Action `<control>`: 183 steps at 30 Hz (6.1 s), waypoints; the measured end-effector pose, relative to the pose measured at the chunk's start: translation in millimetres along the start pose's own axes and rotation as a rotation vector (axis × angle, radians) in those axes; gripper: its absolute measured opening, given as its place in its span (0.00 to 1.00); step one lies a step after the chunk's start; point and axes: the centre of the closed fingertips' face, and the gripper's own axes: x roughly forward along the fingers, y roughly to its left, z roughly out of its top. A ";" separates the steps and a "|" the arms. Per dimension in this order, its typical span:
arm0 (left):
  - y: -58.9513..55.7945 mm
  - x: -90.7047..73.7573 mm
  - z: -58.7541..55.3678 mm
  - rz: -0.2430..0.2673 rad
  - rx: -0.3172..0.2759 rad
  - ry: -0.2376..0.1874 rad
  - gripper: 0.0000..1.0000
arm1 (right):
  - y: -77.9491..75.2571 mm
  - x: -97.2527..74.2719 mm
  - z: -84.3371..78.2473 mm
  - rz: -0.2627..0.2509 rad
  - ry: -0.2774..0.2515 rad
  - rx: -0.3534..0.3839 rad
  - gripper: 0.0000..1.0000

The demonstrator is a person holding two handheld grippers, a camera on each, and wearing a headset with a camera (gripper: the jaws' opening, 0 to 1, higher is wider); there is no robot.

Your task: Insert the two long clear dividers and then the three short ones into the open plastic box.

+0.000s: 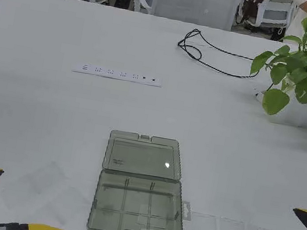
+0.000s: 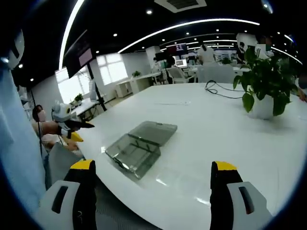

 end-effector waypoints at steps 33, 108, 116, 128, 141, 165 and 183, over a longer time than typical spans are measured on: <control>-4.5 0.2 -6.1 -0.007 -0.035 -0.009 0.95 | 8.4 4.5 -6.2 0.025 0.023 -0.004 1.00; 20.0 48.4 -38.5 0.037 0.126 0.294 0.55 | 2.4 -5.0 -11.4 0.022 0.083 -0.047 1.00; 24.1 56.3 -47.0 0.046 0.165 0.359 0.44 | 2.8 -5.6 -12.8 0.019 0.082 -0.041 1.00; 25.7 66.7 -62.6 0.056 0.224 0.430 0.41 | 5.1 -6.8 -16.5 0.014 0.082 -0.030 1.00; 27.3 70.1 -61.8 0.070 0.201 0.457 0.39 | 8.2 -4.7 -17.2 0.018 0.074 -0.026 1.00; 30.8 69.7 -59.7 0.102 0.128 0.469 0.32 | 16.4 -6.2 -20.8 0.013 0.050 -0.008 1.00; 30.4 67.3 -55.7 0.088 0.019 0.402 0.31 | 20.5 5.2 -20.9 0.047 0.049 -0.001 1.00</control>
